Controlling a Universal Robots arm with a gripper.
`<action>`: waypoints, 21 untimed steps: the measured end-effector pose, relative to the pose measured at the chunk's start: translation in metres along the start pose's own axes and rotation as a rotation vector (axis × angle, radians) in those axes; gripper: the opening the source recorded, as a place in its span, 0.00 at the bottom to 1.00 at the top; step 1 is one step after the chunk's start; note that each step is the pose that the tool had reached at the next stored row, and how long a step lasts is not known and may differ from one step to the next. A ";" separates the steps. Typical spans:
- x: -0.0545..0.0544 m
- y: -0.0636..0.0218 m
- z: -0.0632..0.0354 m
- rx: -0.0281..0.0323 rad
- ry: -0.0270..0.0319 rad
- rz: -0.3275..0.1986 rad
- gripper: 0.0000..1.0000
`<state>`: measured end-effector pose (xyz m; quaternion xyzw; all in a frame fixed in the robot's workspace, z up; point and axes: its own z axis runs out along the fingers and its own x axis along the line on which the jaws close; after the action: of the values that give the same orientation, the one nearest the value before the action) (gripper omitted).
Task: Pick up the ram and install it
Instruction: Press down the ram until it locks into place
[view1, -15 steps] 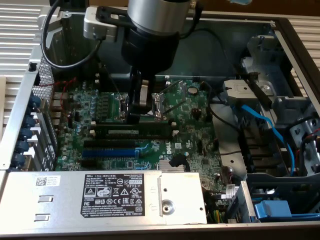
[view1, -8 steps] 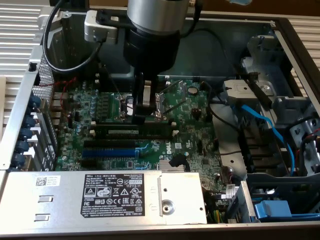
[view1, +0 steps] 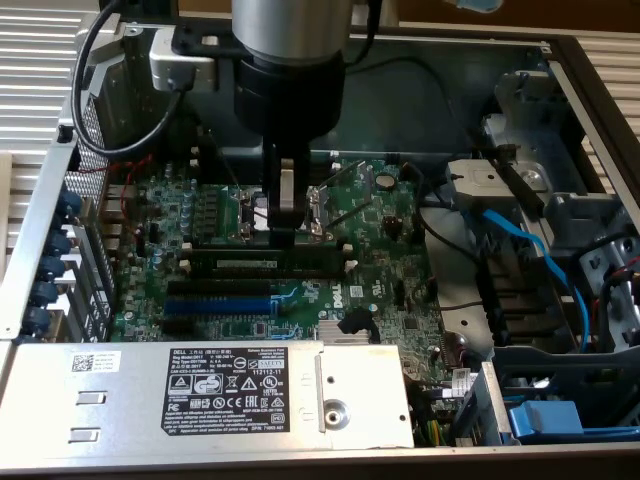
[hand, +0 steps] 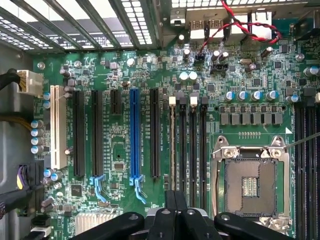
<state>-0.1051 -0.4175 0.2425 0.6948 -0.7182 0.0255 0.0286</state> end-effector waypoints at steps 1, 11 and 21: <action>0.001 0.0008 0.0001 0.0004 -0.0018 0.000 0.10; 0.007 0.0017 0.0005 0.0006 -0.0280 -0.002 0.10; 0.010 0.0015 0.0024 -0.0002 -0.0589 -0.004 0.10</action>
<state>-0.1070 -0.4272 0.2408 0.6967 -0.7173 0.0049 0.0075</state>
